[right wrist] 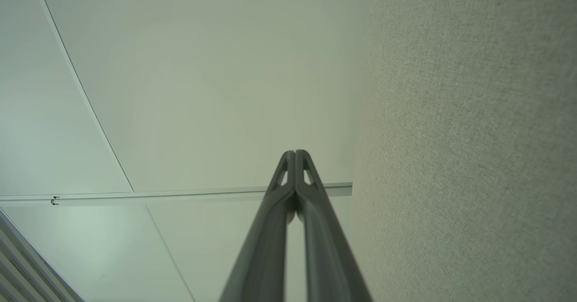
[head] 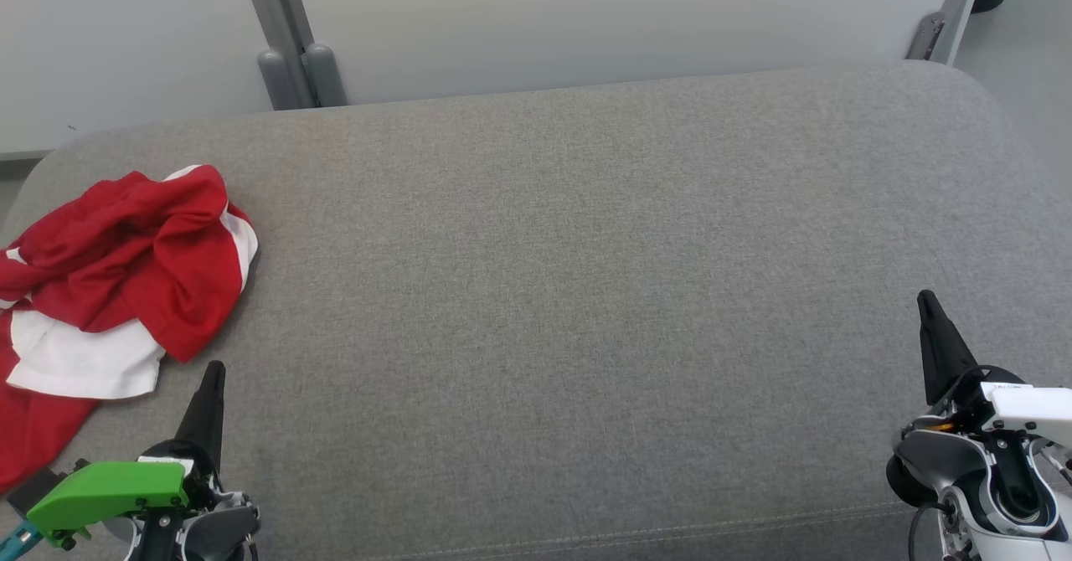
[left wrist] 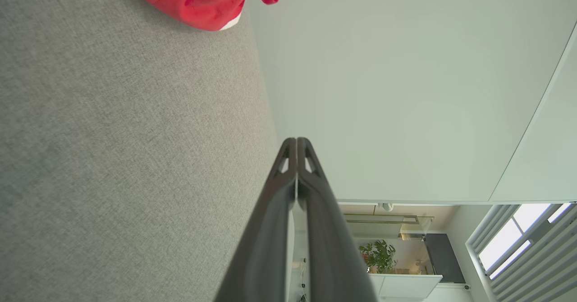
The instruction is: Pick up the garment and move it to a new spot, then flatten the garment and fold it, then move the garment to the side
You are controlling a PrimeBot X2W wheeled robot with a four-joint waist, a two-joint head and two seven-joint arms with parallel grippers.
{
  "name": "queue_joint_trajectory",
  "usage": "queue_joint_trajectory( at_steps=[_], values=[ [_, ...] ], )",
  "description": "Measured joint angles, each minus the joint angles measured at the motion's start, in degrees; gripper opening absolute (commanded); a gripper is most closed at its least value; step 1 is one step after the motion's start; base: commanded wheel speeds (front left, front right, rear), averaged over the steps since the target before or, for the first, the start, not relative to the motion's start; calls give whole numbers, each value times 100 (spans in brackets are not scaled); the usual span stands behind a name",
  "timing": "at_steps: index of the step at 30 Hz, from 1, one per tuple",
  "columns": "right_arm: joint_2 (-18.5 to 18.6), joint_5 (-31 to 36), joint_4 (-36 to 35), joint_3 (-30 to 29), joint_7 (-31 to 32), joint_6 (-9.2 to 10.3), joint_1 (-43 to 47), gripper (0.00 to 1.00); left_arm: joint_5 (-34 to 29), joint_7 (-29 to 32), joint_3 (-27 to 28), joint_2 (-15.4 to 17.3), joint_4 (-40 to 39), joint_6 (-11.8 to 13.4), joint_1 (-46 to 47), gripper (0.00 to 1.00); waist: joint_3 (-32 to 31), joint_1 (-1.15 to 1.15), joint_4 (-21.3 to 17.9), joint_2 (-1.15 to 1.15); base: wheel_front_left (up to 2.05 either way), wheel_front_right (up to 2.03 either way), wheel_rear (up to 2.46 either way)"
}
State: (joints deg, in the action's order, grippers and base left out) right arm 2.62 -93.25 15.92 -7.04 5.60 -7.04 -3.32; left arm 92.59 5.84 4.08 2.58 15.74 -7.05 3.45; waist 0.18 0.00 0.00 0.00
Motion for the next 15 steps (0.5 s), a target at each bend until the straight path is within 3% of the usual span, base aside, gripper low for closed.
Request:
queue_joint_trajectory(
  at_steps=[15],
  values=[
    [-1, 0, 0, -1, 0, 0, 0, 0, 0, 0, 1, -1, 0, 0, 0, 0, 0, 0, 0, 0, 0, 0, 0]
  ],
)
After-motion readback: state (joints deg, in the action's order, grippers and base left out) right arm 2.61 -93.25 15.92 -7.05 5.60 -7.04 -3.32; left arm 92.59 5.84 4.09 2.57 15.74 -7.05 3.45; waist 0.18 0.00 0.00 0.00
